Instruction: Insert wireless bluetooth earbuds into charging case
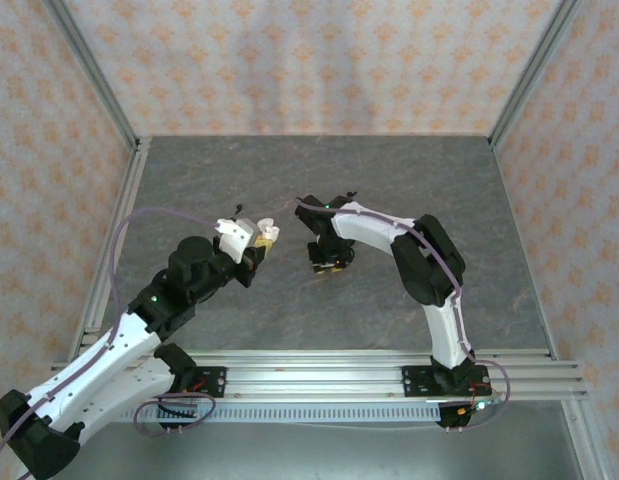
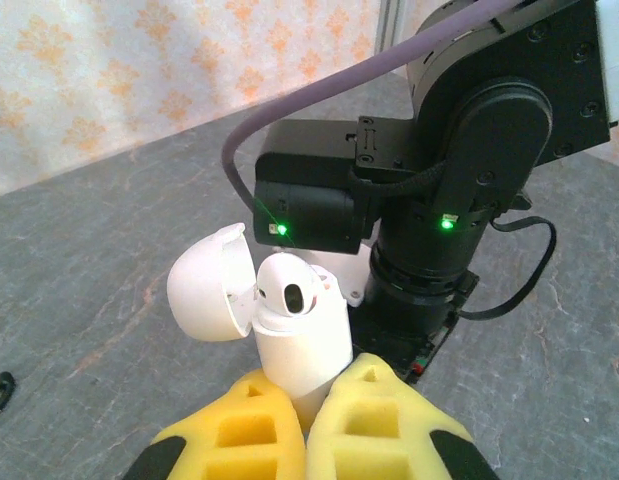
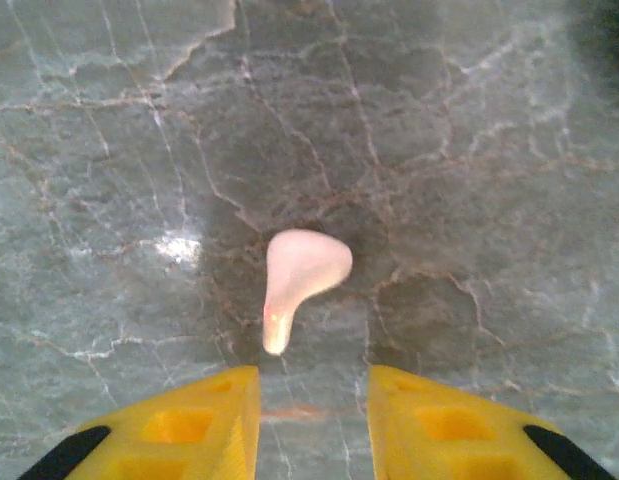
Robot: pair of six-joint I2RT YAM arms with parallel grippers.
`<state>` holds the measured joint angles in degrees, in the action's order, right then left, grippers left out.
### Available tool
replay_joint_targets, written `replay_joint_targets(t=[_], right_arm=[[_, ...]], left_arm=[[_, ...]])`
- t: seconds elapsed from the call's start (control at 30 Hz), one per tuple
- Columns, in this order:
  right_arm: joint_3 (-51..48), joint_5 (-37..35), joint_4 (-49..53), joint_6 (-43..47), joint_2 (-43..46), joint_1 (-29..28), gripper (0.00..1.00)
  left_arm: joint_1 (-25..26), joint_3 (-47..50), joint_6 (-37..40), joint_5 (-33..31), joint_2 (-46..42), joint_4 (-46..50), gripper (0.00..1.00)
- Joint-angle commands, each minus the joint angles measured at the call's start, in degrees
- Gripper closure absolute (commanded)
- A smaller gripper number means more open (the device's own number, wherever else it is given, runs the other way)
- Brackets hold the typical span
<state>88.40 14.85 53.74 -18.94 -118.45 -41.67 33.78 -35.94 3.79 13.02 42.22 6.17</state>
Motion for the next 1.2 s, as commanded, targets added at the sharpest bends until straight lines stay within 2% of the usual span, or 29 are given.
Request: replay_joint_targets(t=[0.0,0.13,0.37,0.63,1.17], right_arm=[[4.73,-2.29,6.50,0.24,2.39,0.10,0.64],[10.88,-3.33,10.79,-1.78,1.45,0.10,0.63],[19.80,-2.90,14.57,-9.92,-5.60,0.18,0.63],[18.20,-7.84,14.08,-12.34,-7.87,0.19,0.59],[13.98,-6.16,8.93,-13.44,-9.57,0.19,0.62]], left_arm=[[0.37,-0.18,1.79,-1.72,-0.82,0.28,1.00],[0.33,-0.37,2.49,-1.57,-0.69,0.29,1.00],[0.41,0.40,2.54,-1.38,-0.40,-0.74,1.00],[0.35,0.77,3.48,-0.29,-0.13,-0.28,1.00],[0.38,0.83,3.59,0.97,1.29,-1.01,1.00]])
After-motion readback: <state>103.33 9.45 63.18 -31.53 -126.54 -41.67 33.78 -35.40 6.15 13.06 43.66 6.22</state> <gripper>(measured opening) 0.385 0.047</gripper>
